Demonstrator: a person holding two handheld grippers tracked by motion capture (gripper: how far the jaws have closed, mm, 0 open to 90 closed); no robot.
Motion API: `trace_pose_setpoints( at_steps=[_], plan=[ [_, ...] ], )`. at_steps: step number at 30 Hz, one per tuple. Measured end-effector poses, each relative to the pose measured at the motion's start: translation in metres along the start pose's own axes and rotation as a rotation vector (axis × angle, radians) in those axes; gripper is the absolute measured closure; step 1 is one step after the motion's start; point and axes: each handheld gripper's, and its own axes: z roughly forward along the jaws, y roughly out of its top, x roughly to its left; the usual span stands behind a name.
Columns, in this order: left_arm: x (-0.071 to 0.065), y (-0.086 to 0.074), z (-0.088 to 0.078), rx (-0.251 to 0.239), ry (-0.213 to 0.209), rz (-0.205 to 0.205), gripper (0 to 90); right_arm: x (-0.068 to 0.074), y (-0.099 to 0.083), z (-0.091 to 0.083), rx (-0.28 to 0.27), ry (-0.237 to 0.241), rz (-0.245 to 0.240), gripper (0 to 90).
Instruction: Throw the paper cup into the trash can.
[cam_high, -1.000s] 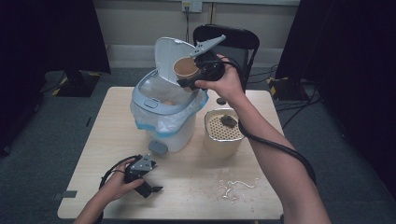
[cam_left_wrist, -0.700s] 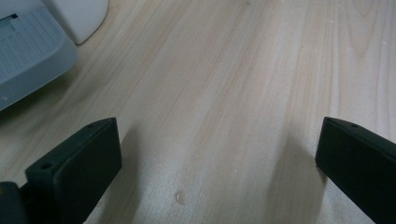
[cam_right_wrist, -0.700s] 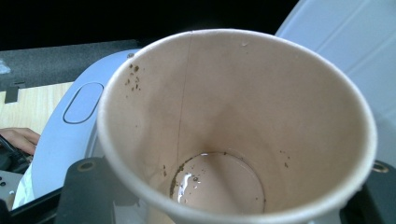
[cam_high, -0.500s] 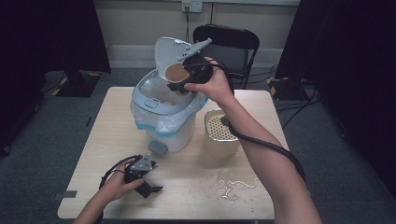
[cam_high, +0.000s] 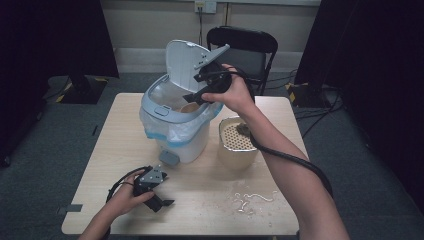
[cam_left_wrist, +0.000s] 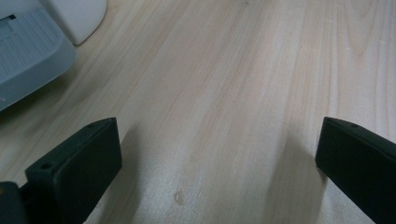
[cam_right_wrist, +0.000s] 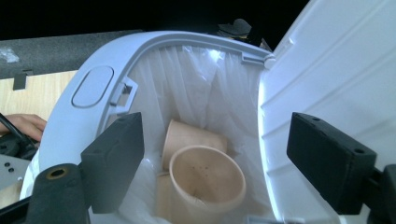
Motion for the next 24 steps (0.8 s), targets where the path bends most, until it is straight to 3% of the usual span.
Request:
trace_pose_setpoints(
  at_steps=[15, 24],
  plan=[
    [0.000, 0.000, 0.000, -0.001, 0.003, 0.003, 0.0, -0.008, -0.022, -0.028, 0.008, -0.025, 0.028, 20.8],
    [0.000, 0.000, 0.000, 0.000, 0.004, 0.003, 0.0, -0.014, -0.033, -0.033, 0.033, -0.039, 0.041, 21.9]
  ],
)
